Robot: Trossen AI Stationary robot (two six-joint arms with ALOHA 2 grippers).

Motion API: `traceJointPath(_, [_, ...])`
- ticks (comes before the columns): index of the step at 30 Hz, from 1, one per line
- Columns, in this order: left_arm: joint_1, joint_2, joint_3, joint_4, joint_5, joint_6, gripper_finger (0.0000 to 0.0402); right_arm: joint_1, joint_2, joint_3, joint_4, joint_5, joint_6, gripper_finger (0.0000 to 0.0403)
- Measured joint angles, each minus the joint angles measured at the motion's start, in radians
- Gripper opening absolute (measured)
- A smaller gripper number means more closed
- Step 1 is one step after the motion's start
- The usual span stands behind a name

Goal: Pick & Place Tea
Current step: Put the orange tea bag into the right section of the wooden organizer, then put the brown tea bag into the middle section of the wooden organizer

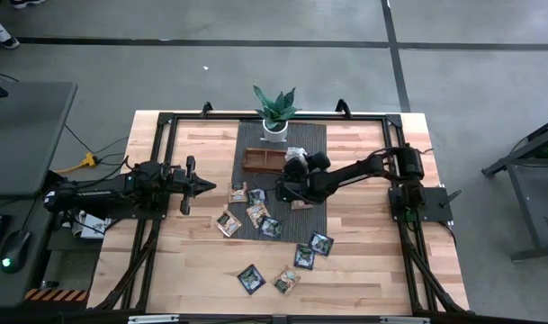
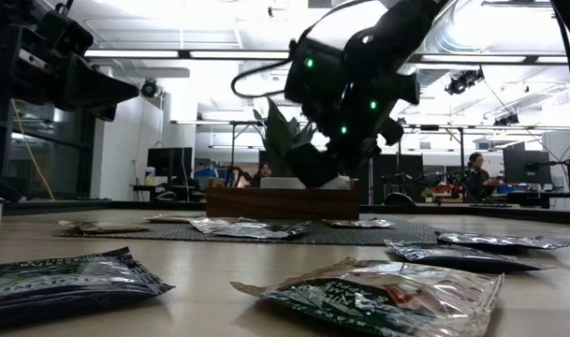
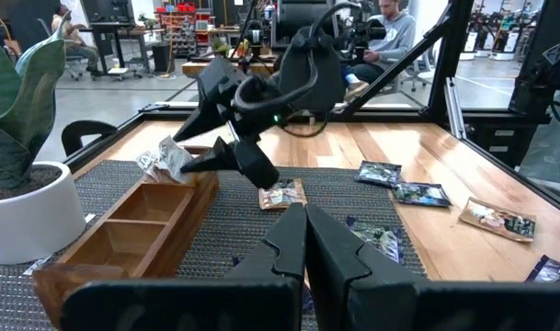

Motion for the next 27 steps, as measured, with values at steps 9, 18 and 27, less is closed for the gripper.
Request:
traceJointPath(9, [0.000, 0.000, 0.000, 0.000, 0.000, 0.000, 0.0001, 0.007, -0.039, 0.001, -0.034, -0.005, -0.043, 0.0250])
traceJointPath(18, [0.000, 0.000, 0.000, 0.000, 0.000, 0.000, 0.0001, 0.035, -0.110, 0.002, -0.062, -0.066, -0.196, 0.0250])
traceJointPath(27, [0.000, 0.000, 0.000, 0.000, 0.000, 0.000, 0.0001, 0.117, -0.240, 0.003, -0.364, -0.270, 0.233, 0.0250])
